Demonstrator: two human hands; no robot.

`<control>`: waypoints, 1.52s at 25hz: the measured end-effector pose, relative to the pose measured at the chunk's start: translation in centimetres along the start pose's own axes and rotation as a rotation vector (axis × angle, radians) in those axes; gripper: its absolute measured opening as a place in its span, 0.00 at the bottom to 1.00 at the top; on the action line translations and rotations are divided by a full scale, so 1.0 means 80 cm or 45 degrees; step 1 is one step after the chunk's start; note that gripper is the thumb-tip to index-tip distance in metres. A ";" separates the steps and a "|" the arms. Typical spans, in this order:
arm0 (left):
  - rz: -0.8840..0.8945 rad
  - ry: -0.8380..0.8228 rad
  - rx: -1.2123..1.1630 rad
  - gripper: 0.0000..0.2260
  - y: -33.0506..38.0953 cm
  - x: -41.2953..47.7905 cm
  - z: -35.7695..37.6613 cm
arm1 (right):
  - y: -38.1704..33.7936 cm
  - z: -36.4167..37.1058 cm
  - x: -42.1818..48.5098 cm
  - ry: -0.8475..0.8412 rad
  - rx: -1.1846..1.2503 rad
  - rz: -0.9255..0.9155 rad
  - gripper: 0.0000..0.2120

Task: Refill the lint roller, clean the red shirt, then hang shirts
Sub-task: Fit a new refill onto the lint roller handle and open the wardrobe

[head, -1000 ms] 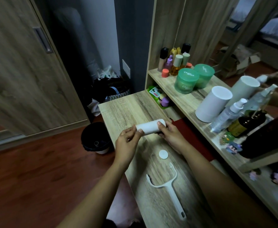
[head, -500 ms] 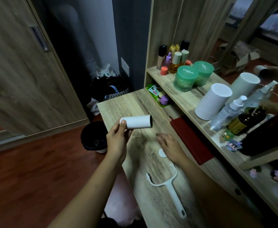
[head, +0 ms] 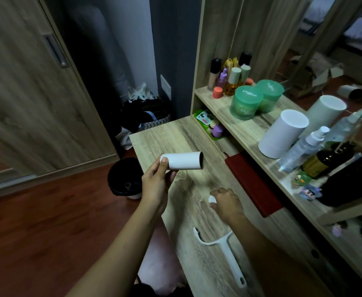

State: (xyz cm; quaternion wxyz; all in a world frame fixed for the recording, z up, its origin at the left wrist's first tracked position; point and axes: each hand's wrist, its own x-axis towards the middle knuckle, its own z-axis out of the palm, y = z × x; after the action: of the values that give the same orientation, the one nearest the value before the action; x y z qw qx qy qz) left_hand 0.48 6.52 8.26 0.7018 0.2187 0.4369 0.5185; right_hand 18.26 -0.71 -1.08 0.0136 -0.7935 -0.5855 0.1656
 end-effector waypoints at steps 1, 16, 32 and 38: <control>-0.003 0.004 0.002 0.13 0.001 0.000 -0.001 | -0.004 -0.011 -0.003 0.107 0.225 0.013 0.19; -0.031 -0.101 0.137 0.15 -0.008 0.001 0.001 | -0.057 -0.105 -0.051 0.459 1.566 -0.227 0.20; -0.136 0.083 0.059 0.12 -0.019 0.008 0.027 | -0.070 -0.102 -0.042 0.608 1.287 -0.204 0.19; -0.407 0.118 -0.050 0.05 -0.040 0.015 0.027 | -0.048 -0.084 -0.069 0.725 1.264 0.037 0.22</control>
State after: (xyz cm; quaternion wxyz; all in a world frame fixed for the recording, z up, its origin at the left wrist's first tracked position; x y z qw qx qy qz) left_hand 4.09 6.78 6.47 0.7587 0.1085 0.4877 0.4182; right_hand 15.13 -3.48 7.43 0.5396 -0.7133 -0.3997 0.2006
